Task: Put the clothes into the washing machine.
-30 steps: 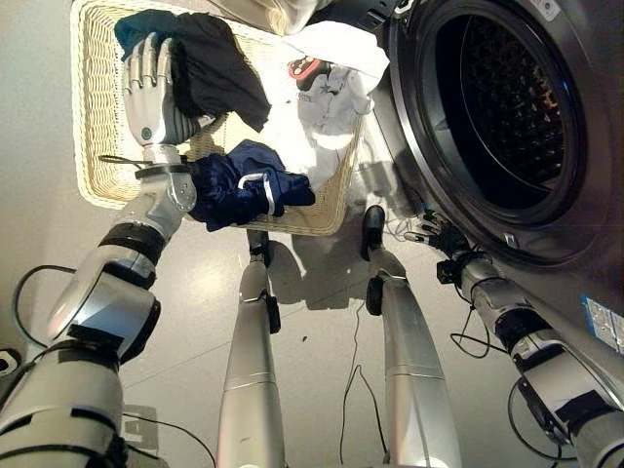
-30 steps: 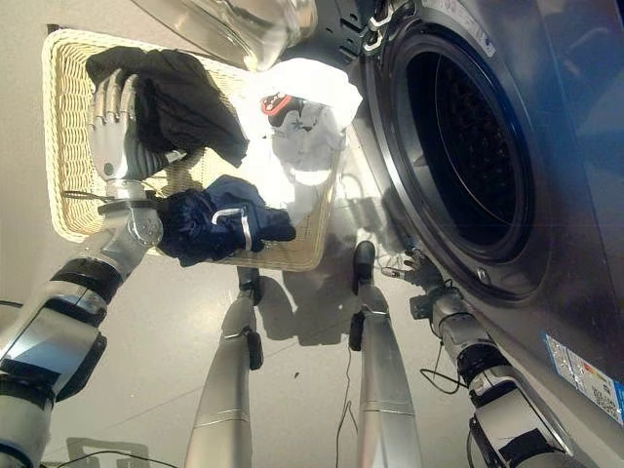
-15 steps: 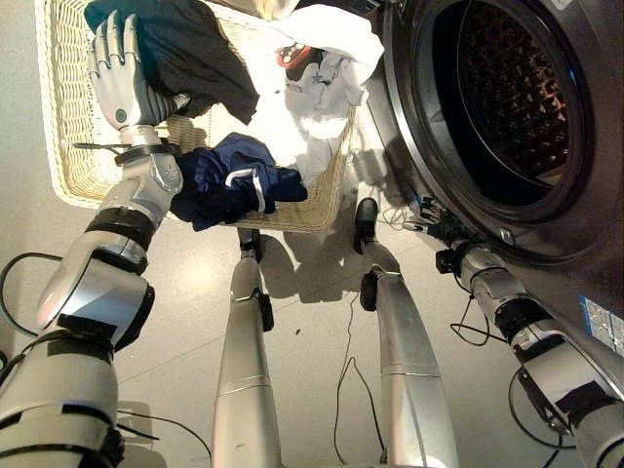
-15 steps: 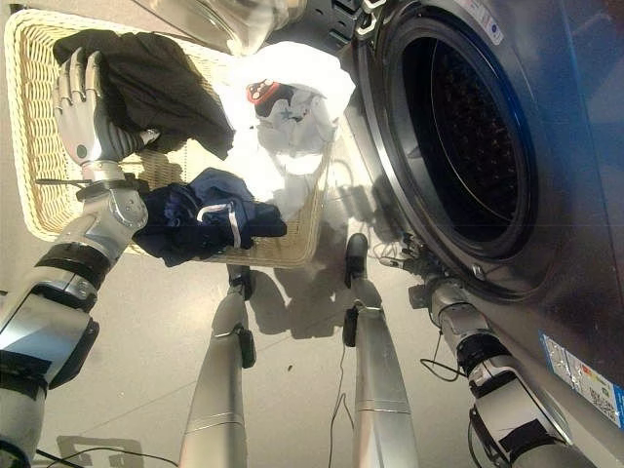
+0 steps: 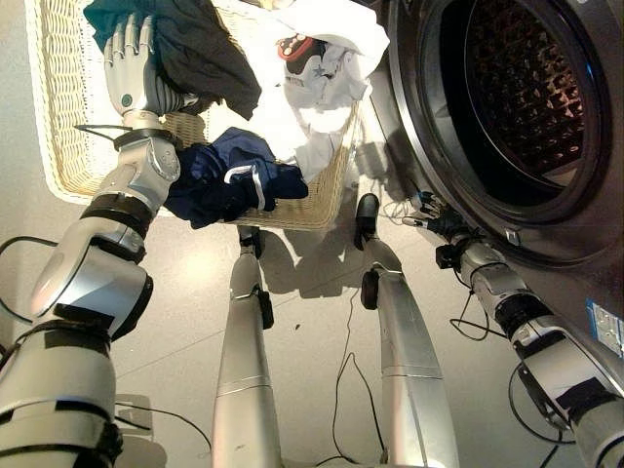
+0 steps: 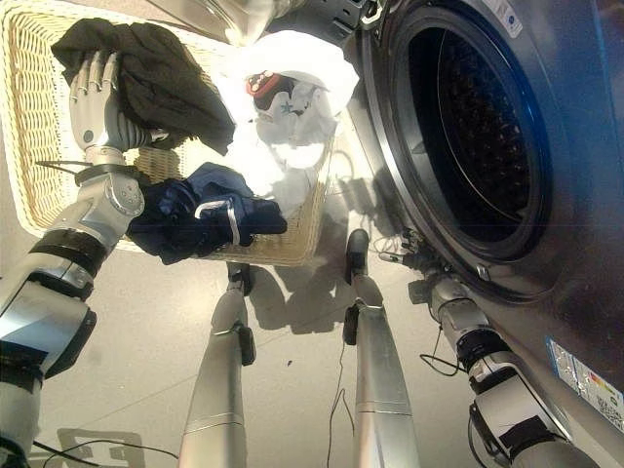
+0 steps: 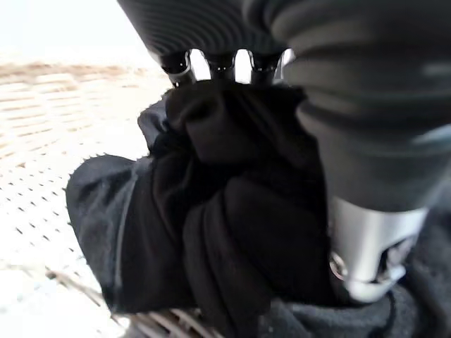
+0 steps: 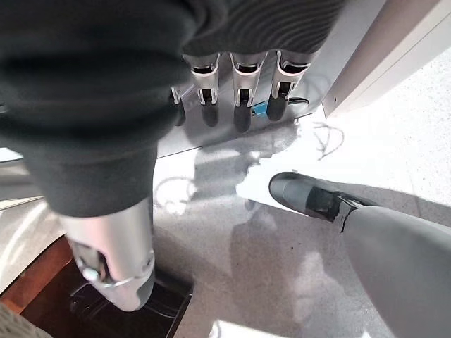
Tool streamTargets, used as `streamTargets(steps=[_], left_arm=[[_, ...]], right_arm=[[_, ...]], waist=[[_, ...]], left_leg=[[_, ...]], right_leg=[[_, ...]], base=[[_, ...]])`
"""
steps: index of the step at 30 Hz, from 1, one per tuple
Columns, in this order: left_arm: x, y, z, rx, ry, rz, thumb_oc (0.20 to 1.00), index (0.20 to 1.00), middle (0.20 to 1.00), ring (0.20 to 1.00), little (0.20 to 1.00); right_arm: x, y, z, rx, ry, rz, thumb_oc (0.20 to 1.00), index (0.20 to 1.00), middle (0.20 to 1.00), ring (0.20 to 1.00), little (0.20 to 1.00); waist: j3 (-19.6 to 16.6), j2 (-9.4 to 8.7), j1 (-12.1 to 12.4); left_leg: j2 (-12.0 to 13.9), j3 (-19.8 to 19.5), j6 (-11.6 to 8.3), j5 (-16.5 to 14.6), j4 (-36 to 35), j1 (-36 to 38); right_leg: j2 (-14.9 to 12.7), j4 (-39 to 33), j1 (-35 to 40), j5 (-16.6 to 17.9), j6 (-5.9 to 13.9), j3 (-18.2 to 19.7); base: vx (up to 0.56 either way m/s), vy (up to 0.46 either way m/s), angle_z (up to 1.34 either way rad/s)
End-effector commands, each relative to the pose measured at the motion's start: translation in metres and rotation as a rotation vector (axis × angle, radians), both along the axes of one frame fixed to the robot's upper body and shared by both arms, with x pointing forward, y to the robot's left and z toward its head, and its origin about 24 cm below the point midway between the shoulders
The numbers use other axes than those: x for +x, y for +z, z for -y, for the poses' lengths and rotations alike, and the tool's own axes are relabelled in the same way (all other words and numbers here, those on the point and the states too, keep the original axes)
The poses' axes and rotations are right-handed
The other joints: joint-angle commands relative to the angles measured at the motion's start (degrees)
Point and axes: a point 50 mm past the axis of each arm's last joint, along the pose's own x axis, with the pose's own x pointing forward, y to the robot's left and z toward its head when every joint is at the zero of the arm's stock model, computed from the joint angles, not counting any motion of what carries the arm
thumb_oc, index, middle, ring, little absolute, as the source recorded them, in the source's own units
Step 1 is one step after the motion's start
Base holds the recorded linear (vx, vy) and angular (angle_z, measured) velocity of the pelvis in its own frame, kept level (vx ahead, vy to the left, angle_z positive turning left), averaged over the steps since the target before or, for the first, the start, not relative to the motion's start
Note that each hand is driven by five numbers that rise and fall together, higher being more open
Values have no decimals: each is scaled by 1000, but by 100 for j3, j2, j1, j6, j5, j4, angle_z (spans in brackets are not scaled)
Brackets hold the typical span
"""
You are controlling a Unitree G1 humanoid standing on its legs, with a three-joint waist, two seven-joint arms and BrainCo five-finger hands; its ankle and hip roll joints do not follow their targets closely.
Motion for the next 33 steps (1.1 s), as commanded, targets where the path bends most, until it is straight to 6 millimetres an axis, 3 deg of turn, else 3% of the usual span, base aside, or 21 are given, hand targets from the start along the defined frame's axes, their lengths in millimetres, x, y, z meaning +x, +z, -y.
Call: streamTargets(steps=[1, 4, 5, 6, 7, 17, 25, 28, 33], left_arm=[[2, -1, -8, -4, 26, -82, 1000, 1000, 1000, 1000, 1000], [3, -4, -7, 1, 30, -104, 1000, 1000, 1000, 1000, 1000], [4, -4, -7, 6, 40, -118, 743, 743, 743, 743, 743], [4, -4, -7, 7, 42, -122, 583, 583, 583, 583, 583], [5, -5, -7, 16, 52, -140, 200, 200, 200, 200, 200], [6, -13, -8, -23, 47, -174, 200, 200, 200, 200, 200], [-3, -17, -9, -344, -158, 53, 200, 200, 200, 200, 200], [-14, -17, 5, -496, -359, 235, 200, 200, 200, 200, 200], [-29, -25, 41, -534, -618, 365, 200, 200, 200, 200, 200]], right_arm=[[-3, 3, 4, -6, 22, 30, 1000, 1000, 1000, 1000, 1000], [-3, 5, 4, -9, 22, 33, 1000, 1000, 1000, 1000, 1000], [-3, 6, 5, -11, 21, 35, 1000, 1000, 1000, 1000, 1000], [-3, 6, 6, -12, 21, 35, 1000, 1000, 1000, 1000, 1000], [-3, 6, 6, -12, 21, 36, 1000, 1000, 1000, 1000, 1000], [-2, 11, 3, 27, 35, 64, 1000, 1000, 1000, 1000, 1000], [-5, 30, -19, 267, 112, 189, 1000, 1000, 1000, 1000, 1000], [-13, 42, -34, 396, 165, 266, 1000, 1000, 1000, 1000, 1000], [-24, 61, -51, 493, 233, 366, 1000, 1000, 1000, 1000, 1000]], waist=[[-119, -190, 34], [-119, -182, 21], [-119, -171, 15], [-119, -169, 14], [-119, -158, 8], [-119, -115, 25], [-119, -121, 71], [-119, -114, 112], [-119, -84, 220]], left_leg=[[-357, -68, 269, -286, 530, -194], [-354, -46, 266, -266, 518, -205], [-353, -32, 264, -257, 512, -209], [-353, -30, 264, -256, 511, -209], [-355, -18, 264, -250, 512, -212], [-380, 19, 271, -211, 438, -149], [-384, -8, 254, -224, 395, 2], [-413, -43, 245, -236, 371, 42], [-471, -116, 291, -277, 357, 58]], right_leg=[[386, -460, 226, 457, 414, 94], [378, -471, 203, 483, 421, 96], [375, -472, 191, 489, 424, 104], [374, -472, 189, 490, 425, 105], [369, -469, 179, 498, 433, 109], [347, -506, 210, 526, 443, 91], [342, -468, 324, 462, 437, 59], [329, -450, 363, 419, 428, 29], [309, -375, 372, 362, 430, -20]], base=[[0, 0, 0], [0, 0, 0], [0, 0, 0], [0, 0, 0], [0, 0, 0], [0, 0, 0], [0, -4, 0], [1, -10, 0], [3, -35, 1]])
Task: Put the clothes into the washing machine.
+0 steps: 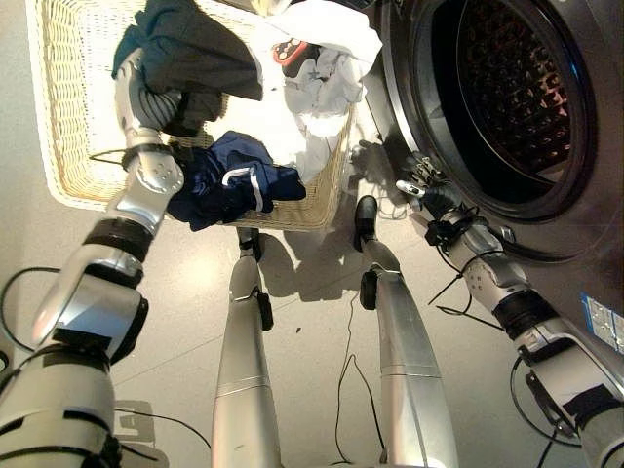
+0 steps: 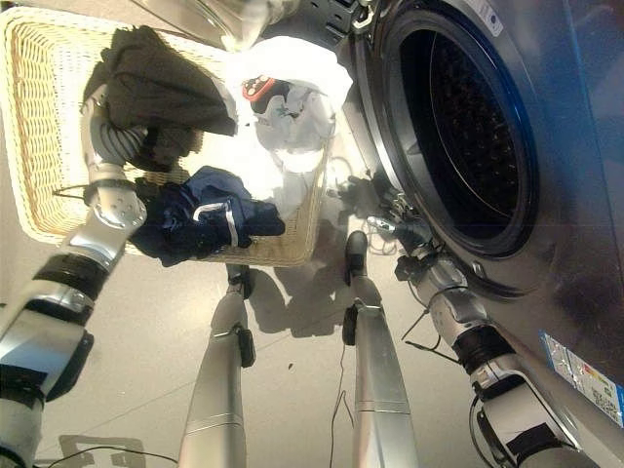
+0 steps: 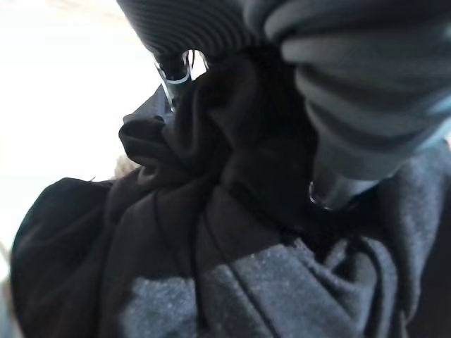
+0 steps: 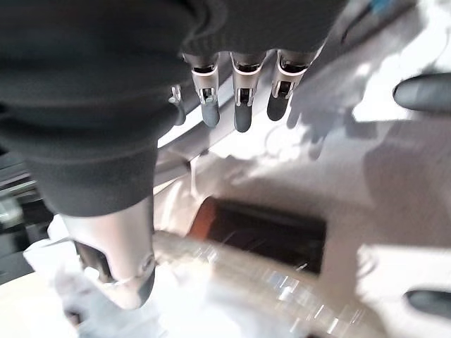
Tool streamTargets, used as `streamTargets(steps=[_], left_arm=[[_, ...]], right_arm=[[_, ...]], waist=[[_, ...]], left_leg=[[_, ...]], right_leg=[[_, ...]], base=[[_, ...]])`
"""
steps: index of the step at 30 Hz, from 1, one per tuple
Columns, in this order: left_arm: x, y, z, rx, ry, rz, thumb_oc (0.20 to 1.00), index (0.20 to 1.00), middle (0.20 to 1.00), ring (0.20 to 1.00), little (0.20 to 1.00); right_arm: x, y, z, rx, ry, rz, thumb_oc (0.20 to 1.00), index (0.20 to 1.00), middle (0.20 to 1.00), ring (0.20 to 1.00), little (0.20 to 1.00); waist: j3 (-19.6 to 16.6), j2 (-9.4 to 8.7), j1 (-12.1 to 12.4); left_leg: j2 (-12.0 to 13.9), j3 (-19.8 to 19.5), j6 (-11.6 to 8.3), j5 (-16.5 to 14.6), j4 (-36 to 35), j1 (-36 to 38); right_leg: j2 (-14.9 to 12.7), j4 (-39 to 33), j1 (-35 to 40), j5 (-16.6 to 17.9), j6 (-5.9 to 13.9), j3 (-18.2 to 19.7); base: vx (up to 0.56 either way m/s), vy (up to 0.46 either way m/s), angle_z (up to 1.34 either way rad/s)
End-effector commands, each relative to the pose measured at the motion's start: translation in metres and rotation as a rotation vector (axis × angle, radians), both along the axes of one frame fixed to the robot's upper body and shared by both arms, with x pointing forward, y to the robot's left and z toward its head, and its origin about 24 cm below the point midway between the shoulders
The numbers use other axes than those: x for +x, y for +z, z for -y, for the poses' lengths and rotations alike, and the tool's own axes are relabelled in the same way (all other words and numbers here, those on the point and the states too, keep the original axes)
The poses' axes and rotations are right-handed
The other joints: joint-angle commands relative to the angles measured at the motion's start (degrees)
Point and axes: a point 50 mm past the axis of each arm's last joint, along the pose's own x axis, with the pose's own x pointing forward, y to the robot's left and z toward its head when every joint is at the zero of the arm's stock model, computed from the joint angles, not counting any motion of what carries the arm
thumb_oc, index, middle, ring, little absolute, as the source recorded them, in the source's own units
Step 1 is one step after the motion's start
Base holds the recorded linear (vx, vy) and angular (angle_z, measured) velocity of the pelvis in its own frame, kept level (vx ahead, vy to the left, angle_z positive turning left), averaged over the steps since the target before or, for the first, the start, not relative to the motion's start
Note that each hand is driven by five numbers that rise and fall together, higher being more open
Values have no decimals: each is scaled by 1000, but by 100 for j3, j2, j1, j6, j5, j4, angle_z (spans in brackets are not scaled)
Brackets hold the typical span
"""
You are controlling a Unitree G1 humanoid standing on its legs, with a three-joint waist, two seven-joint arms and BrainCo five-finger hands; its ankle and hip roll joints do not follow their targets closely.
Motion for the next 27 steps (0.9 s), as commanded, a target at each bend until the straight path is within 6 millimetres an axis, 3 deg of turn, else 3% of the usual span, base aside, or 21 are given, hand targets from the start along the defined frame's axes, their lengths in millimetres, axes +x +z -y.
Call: streamTargets(steps=[1, 2, 5, 6, 10, 15, 19, 20, 27], left_arm=[[-16, 20, 24, -47, -155, 243, 200, 200, 200, 200, 200], [-22, 18, 34, -37, -216, 276, 200, 200, 200, 200, 200], [-25, 16, 39, -20, -242, 295, 200, 200, 200, 200, 200], [-38, 12, 63, 80, -321, 347, 200, 200, 200, 200, 200], [-55, 14, 86, 256, -361, 417, 200, 200, 200, 200, 200], [-70, 22, 107, 444, -405, 475, 200, 200, 200, 200, 200], [-73, 24, 110, 474, -414, 483, 200, 200, 200, 200, 200], [-78, 26, 122, 596, -397, 523, 200, 200, 200, 200, 200], [-85, 29, 140, 735, -421, 570, 200, 200, 200, 200, 200]], right_arm=[[-13, 11, -6, 109, 26, 93, 1000, 1000, 1000, 1000, 1000], [-16, 19, -9, 131, 37, 130, 1000, 1000, 1000, 1000, 1000], [-18, 23, -11, 143, 46, 146, 1000, 1000, 1000, 1000, 1000], [-26, 36, -19, 193, 97, 209, 1000, 1000, 1000, 1000, 1000], [-39, 52, -36, 247, 223, 279, 1000, 1000, 1000, 1000, 1000], [-53, 65, -55, 235, 369, 328, 1000, 1000, 1000, 1000, 1000], [-55, 68, -59, 233, 395, 336, 1000, 1000, 1000, 1000, 1000], [-62, 76, -74, 241, 494, 355, 1000, 1000, 1000, 1000, 1000], [-71, 84, -97, 239, 619, 341, 1000, 1000, 1000, 1000, 1000]], waist=[[-113, -79, 150], [-113, -69, 189], [-113, -62, 209], [-113, -17, 273], [-113, 18, 337], [-113, 57, 377], [-113, 63, 387], [-113, 83, 415], [-113, 116, 456]], left_leg=[[-466, -165, 298, -280, 342, -111], [-482, -178, 311, -289, 325, -107], [-492, -190, 320, -294, 324, -103], [-537, -229, 362, -308, 317, -80], [-582, -277, 408, -305, 307, -64], [-623, -300, 445, -288, 308, -55], [-631, -306, 449, -289, 317, -52], [-647, -309, 459, -286, 319, -17], [-661, -295, 462, -247, 295, 1]], right_leg=[[306, -455, 272, 353, 435, -86], [295, -452, 280, 342, 437, -106], [288, -444, 287, 336, 436, -116], [266, -403, 307, 318, 441, -145], [207, -348, 314, 297, 461, -196], [146, -343, 324, 300, 475, -253], [133, -339, 328, 303, 478, -263], [103, -341, 361, 306, 492, -297], [50, -376, 377, 349, 523, -349]], base=[[0, -40, 0], [0, 0, 0], [0, 0, 0], [8, -36, 1], [6, -34, 3], [1, -2, 1], [5, -14, 4], [11, -26, 7], [2, -7, 2]])
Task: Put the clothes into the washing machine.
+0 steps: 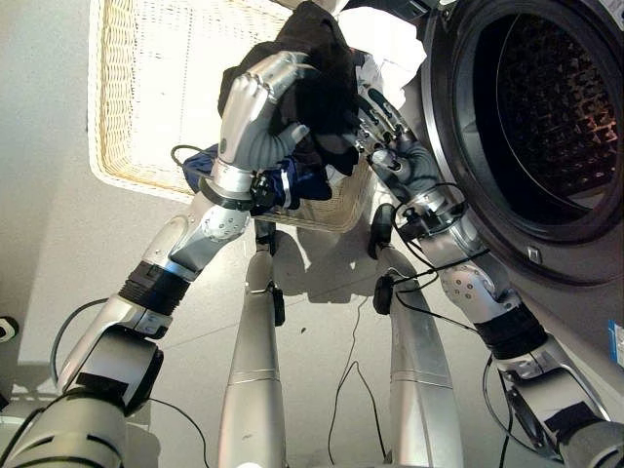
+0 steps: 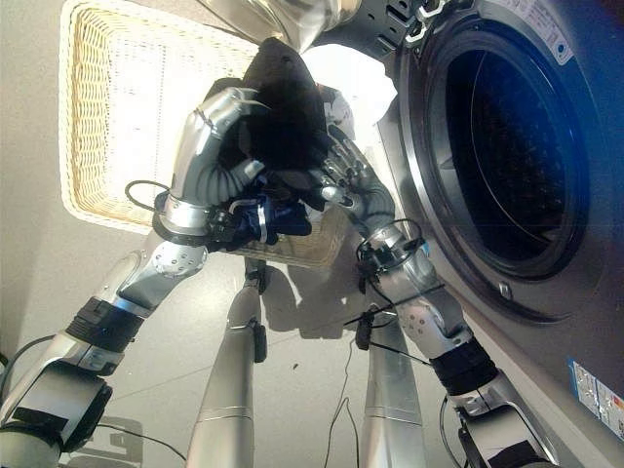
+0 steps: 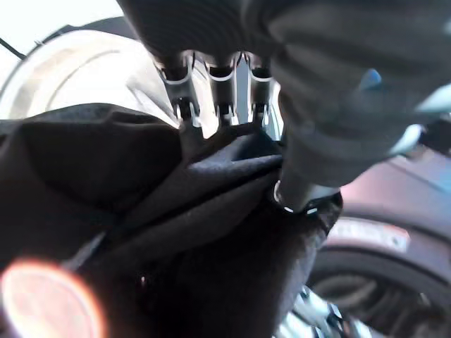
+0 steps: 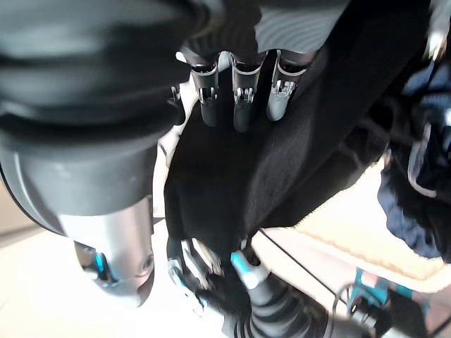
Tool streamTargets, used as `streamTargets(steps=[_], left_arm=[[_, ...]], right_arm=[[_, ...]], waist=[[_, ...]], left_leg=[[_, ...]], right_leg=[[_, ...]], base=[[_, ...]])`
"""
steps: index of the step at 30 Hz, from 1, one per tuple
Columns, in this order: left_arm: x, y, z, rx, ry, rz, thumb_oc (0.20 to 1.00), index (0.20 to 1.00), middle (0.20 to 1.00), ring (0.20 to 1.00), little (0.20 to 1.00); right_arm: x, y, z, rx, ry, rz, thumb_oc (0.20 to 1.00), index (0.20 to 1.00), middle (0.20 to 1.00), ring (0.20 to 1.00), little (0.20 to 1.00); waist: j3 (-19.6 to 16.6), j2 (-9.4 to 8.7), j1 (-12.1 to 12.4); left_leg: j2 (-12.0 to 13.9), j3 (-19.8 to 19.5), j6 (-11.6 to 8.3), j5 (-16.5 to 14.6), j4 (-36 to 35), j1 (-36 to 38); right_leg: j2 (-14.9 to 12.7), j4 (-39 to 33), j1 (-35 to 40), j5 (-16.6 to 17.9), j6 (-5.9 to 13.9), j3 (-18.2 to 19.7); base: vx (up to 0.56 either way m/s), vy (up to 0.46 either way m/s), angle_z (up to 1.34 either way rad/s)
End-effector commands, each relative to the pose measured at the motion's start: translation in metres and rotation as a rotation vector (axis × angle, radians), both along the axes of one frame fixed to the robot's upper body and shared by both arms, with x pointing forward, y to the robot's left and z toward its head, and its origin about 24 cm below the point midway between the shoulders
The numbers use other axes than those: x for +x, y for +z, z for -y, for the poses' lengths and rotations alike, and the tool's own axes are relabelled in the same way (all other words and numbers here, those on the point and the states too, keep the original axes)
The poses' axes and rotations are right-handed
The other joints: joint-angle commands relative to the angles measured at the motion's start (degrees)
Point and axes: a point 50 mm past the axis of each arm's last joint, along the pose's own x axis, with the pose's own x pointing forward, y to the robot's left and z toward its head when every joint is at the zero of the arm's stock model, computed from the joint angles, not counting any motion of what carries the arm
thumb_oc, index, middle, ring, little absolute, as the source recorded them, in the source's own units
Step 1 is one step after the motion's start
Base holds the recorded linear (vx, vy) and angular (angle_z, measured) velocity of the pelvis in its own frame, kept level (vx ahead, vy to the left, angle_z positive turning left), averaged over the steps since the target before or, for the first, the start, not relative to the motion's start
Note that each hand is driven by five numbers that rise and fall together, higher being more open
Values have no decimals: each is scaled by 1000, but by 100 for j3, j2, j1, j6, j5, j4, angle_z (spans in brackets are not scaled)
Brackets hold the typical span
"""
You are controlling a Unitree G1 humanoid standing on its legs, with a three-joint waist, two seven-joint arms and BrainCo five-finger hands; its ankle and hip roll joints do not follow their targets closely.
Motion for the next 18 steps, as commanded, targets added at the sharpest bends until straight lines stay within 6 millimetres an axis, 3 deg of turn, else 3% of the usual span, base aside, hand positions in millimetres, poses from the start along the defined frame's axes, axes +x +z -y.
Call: streamTargets(steps=[1, 8, 18], left_arm=[[-21, 20, 21, 58, -105, 146, 200, 200, 200, 200, 200], [-32, 21, 39, 117, -226, 137, 200, 200, 200, 200, 200], [-46, 22, 51, 135, -321, 164, 200, 200, 200, 200, 200]], right_arm=[[-19, 7, -13, 27, 119, 44, 1000, 1000, 1000, 1000, 1000], [-21, 12, -21, 54, 131, 50, 1000, 1000, 1000, 1000, 1000], [-17, 16, -17, 93, 53, 58, 1000, 1000, 1000, 1000, 1000]], waist=[[-115, 119, 1], [-115, 129, 13], [-115, 145, 53]], left_leg=[[-519, -146, 462, -248, 284, -32], [-532, -125, 462, -219, 258, -26], [-583, -142, 480, -202, 236, -25]], right_leg=[[184, -555, 364, 455, 508, -315], [164, -587, 368, 499, 532, -342], [151, -601, 370, 518, 541, -385]], base=[[0, 0, 0], [-1, -9, 2], [0, 0, 0]])
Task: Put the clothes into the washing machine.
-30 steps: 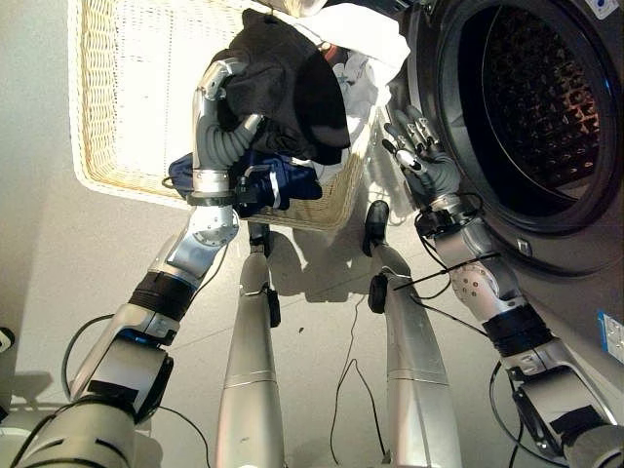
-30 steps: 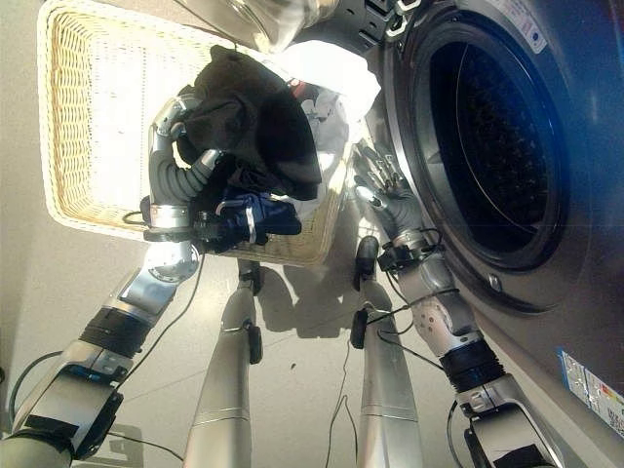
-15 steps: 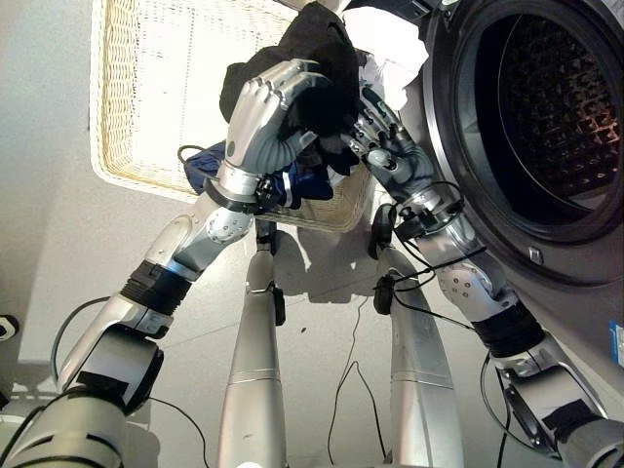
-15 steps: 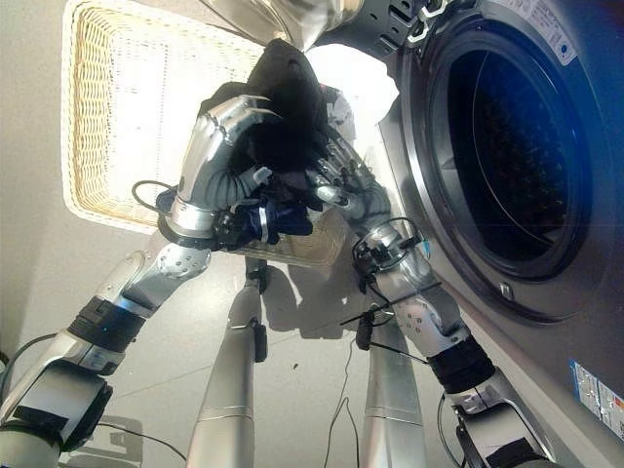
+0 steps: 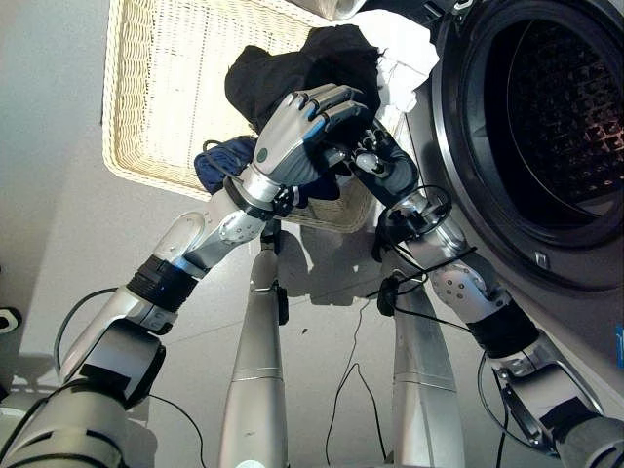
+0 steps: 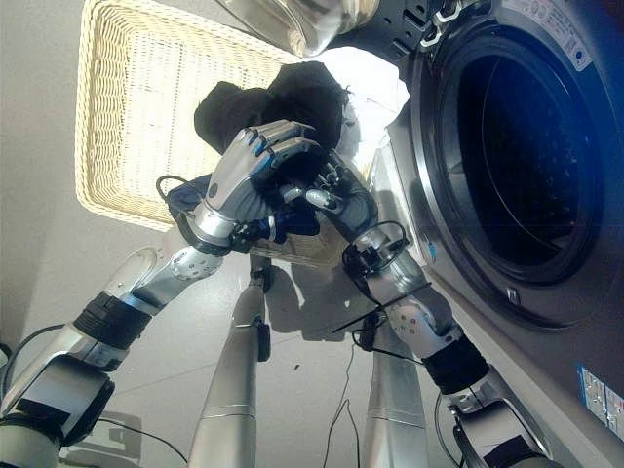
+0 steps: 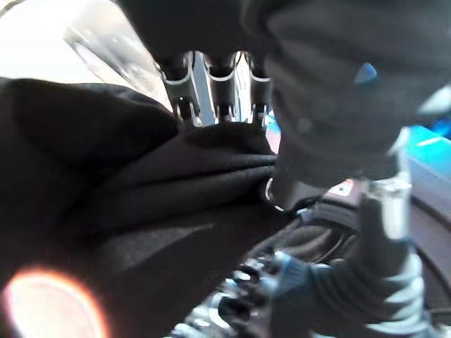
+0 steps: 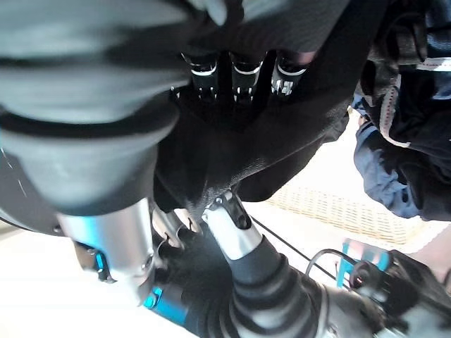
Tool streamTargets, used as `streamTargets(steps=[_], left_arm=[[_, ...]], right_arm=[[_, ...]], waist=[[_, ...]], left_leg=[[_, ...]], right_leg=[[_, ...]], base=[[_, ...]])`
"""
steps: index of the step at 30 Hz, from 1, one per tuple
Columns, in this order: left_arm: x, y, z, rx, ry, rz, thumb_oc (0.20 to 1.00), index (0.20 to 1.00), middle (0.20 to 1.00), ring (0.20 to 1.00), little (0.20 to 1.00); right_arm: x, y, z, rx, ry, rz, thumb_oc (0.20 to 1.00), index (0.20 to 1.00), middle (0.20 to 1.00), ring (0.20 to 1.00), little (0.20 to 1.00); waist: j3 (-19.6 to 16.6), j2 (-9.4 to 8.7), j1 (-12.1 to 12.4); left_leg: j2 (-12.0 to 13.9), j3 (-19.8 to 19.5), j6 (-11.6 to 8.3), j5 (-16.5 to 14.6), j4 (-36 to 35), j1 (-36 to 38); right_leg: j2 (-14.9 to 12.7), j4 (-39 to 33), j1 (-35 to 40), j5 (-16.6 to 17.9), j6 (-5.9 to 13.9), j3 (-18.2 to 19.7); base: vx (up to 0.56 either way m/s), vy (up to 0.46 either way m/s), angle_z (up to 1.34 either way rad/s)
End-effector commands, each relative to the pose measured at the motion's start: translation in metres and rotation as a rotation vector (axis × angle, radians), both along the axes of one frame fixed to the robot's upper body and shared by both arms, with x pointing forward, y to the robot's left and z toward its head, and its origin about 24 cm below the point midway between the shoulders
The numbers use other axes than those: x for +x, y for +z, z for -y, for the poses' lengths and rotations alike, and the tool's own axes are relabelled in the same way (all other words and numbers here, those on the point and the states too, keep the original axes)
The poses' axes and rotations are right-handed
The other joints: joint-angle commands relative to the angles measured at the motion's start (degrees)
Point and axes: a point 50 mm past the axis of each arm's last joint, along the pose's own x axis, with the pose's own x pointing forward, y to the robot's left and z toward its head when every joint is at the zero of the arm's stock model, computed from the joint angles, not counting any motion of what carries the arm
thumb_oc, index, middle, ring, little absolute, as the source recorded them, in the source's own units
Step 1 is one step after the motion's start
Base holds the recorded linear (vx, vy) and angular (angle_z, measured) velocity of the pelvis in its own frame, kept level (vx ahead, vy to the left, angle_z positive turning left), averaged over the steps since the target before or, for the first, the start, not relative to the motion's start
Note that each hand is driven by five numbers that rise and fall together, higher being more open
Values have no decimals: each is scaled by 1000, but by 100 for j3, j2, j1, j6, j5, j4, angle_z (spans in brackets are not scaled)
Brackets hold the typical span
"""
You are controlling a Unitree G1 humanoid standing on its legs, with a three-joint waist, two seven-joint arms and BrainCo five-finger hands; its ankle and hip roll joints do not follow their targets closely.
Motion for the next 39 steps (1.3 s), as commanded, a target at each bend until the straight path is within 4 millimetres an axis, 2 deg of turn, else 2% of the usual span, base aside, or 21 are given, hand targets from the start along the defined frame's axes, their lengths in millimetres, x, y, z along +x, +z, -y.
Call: streamTargets(steps=[1, 11, 15, 21, 30, 33, 39], left_arm=[[-40, 26, 25, -32, -253, 154, 200, 200, 200, 200, 200], [-44, 27, 22, -88, -285, 116, 200, 200, 200, 200, 200], [-35, 29, 5, -288, -335, -31, 200, 200, 200, 200, 200], [-39, 27, -12, -460, -464, -95, 200, 200, 200, 200, 200], [-50, 29, -13, -503, -600, -137, 200, 200, 200, 200, 200], [-52, 30, -12, -510, -631, -140, 200, 200, 200, 200, 200], [-59, 33, -10, -515, -679, -133, 200, 200, 200, 200, 200]], right_arm=[[-17, 19, -8, 66, 47, 111, 1000, 1000, 1000, 1000, 1000], [-14, 15, 1, 87, -18, 98, 1000, 1000, 1000, 1000, 1000], [-11, 12, 10, 112, -64, 92, 1000, 1000, 1000, 1000, 1000], [-10, 13, 17, 136, -117, 98, 1000, 1000, 1000, 1000, 1000], [-11, 11, 22, 129, -199, 101, 1000, 1000, 1000, 1000, 1000], [-10, 12, 25, 109, -277, 120, 1000, 1000, 1000, 1000, 1000], [-11, 16, 45, 38, -662, 207, 1000, 1000, 1000, 1000, 1000]], waist=[[-115, 144, -44], [-115, 144, -30], [-115, 133, -31], [-115, 156, -2], [-115, 158, -10], [-115, 163, -14], [-115, 183, -57]], left_leg=[[-545, -111, 465, -213, 227, -35], [-573, -122, 470, -203, 231, -42], [-566, -103, 482, -199, 241, -41], [-583, -120, 478, -193, 222, -35], [-597, -108, 509, -184, 212, -24], [-605, -103, 514, -174, 194, -12], [-611, -76, 540, -191, 231, -45]], right_leg=[[194, -663, 360, 553, 515, -372], [197, -672, 364, 563, 512, -381], [200, -660, 367, 565, 512, -375], [184, -671, 369, 568, 503, -394], [215, -654, 386, 547, 473, -383], [230, -665, 396, 548, 465, -381], [260, -615, 364, 534, 458, -342]], base=[[0, 0, 0], [0, 0, 0], [0, 0, 0], [-3, 1, 1], [0, 0, 0], [0, 0, 0], [0, 0, 0]])
